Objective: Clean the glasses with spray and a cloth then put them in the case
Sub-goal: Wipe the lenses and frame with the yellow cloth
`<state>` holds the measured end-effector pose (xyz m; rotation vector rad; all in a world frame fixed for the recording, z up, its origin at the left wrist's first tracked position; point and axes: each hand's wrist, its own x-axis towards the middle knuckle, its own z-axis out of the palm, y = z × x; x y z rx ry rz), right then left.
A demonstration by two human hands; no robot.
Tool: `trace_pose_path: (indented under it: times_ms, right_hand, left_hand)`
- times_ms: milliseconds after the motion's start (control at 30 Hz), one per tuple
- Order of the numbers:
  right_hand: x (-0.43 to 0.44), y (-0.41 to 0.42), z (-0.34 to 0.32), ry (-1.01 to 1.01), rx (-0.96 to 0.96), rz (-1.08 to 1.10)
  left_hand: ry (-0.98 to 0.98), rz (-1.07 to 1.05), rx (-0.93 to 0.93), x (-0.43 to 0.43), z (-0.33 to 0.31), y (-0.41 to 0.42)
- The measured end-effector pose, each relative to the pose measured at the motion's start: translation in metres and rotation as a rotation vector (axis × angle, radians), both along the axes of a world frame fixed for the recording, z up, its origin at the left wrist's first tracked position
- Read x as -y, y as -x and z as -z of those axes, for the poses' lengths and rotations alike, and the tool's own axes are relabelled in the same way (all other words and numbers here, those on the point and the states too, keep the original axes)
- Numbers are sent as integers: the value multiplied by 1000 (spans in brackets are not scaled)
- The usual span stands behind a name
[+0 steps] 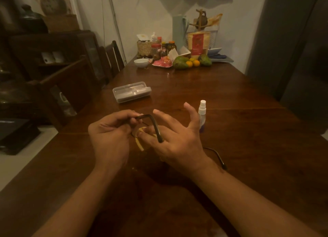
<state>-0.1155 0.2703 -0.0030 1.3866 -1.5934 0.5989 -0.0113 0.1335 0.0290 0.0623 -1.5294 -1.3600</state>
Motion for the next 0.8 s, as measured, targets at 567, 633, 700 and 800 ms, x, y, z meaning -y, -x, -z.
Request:
trace_pose_path:
  times_ms: [567, 633, 700, 800]
  right_hand:
    - [-7, 2, -10, 42, -38, 39]
    - [-9, 3, -11, 30, -2, 75]
    - [-8, 1, -9, 17, 30, 117]
    - [-4, -3, -6, -5, 27, 116]
  left_hand:
    - [-166, 9, 11, -1, -2, 4]
    - [-170, 13, 28, -2, -2, 4]
    - [-167, 5, 42, -4, -2, 5]
    - [-198, 22, 35, -5, -3, 6]
